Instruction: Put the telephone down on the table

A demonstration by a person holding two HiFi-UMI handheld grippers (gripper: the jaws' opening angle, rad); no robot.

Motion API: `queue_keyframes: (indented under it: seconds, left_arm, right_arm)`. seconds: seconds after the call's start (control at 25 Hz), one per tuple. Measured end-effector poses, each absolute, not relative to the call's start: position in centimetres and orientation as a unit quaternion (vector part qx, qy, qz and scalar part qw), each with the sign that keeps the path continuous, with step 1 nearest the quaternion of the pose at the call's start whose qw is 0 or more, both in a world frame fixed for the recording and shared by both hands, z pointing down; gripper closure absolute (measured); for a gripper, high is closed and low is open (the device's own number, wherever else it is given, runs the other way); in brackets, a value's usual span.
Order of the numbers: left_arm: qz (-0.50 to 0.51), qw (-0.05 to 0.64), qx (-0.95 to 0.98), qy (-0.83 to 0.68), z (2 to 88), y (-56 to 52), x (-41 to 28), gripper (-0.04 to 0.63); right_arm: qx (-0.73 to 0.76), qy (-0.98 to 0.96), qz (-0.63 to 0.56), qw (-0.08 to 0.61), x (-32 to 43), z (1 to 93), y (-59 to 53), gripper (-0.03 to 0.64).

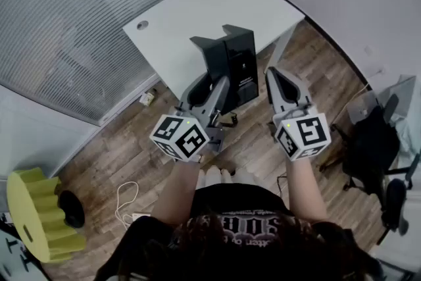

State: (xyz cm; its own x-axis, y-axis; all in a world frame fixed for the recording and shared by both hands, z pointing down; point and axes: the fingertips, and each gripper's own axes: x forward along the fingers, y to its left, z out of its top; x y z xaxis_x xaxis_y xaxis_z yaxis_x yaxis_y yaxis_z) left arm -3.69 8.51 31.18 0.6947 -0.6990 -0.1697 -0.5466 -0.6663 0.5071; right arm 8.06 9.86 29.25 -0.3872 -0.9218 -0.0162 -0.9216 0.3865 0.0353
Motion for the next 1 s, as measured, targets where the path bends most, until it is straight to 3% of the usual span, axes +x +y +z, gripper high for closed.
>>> queue_keyframes:
  seconds: [0.84,0.92,1.0]
  left_arm:
    - [-0.165,0.213,0.900,-0.343,31.1,8.9,-3.6,0.448]
    - [-0.163,0.213,0.901,-0.341,31.1,8.8,-3.7,0.448]
    - [-0.167,0.212,0.902,-0.337,31.0,8.8,-3.8,0.448]
  right_arm:
    - [0.524,-0.852,0.008,-0.017,7.3,29.5,9.6,0.578]
    - [0.508,-0.861,0.024,-0.024,6.8,29.7,9.3,0.448]
    - [0.493,-0.869,0.035,-0.026,6.3,29.8,9.2,0.423]
